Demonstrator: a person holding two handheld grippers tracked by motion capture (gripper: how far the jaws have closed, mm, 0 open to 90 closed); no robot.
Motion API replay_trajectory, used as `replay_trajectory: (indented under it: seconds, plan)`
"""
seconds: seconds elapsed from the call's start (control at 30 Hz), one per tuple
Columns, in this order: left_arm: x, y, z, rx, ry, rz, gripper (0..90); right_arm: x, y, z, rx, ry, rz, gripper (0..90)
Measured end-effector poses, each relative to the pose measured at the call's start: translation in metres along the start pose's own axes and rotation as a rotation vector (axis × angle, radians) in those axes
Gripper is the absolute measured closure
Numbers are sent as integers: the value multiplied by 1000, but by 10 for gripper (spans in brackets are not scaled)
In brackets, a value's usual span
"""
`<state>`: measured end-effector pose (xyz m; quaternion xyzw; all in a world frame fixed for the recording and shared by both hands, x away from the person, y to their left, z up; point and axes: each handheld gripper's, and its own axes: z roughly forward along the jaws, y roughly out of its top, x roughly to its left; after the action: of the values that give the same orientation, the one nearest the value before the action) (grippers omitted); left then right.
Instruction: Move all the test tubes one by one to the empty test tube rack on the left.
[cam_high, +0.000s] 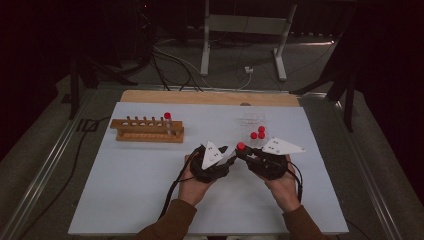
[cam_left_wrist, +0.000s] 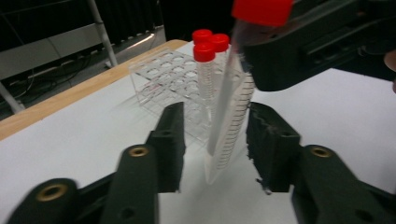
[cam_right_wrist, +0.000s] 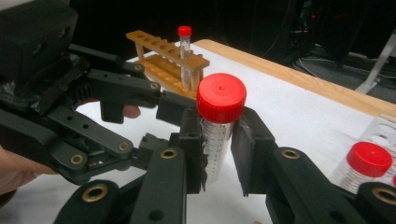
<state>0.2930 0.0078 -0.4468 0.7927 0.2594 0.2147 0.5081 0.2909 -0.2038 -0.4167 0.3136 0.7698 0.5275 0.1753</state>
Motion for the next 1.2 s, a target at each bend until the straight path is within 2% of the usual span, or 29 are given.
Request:
replay_trajectory:
  seconds: [0.27,0.43,0.6,0.63,0.67,0.87,0.97,1.0,1.1,1.2]
  plan:
    - [-4,2,0,0,-24,53,749,4,0,3,9,16,-5,745]
    - [-3,2,-1,-1,-27,56,759,2,0,3,4,26,14,731]
    - [0,1,-1,0,-18,41,760,-1,1,-2,-20,38,25,554]
    - [1,1,-1,-5,-19,34,760,-2,1,-3,-24,32,27,455]
    - [1,1,-1,-8,-17,29,760,-2,1,-3,-24,32,27,455]
    - [7,1,-3,-15,-7,0,760,-7,-1,-7,-21,-16,35,223]
    - [10,1,-4,-19,0,-10,760,-9,-2,-7,-19,-27,37,190]
    - [11,1,-4,-21,1,-15,760,-10,-3,-8,-17,-39,42,149]
    - [15,1,-7,-26,7,-28,760,-12,-4,-8,-17,-45,43,144]
    - [19,1,-10,-26,18,-37,760,-15,-6,-9,-14,-56,49,98]
